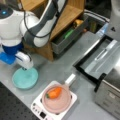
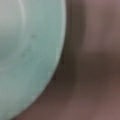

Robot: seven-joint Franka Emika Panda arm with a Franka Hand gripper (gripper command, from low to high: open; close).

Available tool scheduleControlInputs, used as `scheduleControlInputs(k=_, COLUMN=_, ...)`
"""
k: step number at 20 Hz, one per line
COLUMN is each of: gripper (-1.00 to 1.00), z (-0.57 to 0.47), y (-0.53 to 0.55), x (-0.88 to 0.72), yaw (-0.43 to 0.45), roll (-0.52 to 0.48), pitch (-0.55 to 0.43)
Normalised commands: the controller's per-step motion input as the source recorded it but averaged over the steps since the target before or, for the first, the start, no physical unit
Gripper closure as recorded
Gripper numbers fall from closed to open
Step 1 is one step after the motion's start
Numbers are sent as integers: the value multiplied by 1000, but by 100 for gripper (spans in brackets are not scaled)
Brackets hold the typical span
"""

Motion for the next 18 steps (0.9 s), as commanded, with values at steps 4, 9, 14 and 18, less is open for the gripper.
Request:
scheduleControlInputs(k=4, gripper=-100, z=-102, y=-133, x=284, yaw=-60, roll=177, pitch=-32)
scheduleControlInputs(k=9, gripper=-100, z=-156, y=-159, x=307, yaw=-20, roll=165, pitch=-39)
scheduleControlInputs(k=14, gripper=100, z=-43, y=-168, x=272, yaw=11, roll=159, pitch=9)
scheduleControlInputs(k=18, gripper=100, z=24, y=-114, x=240, yaw=14, roll=159, pitch=43)
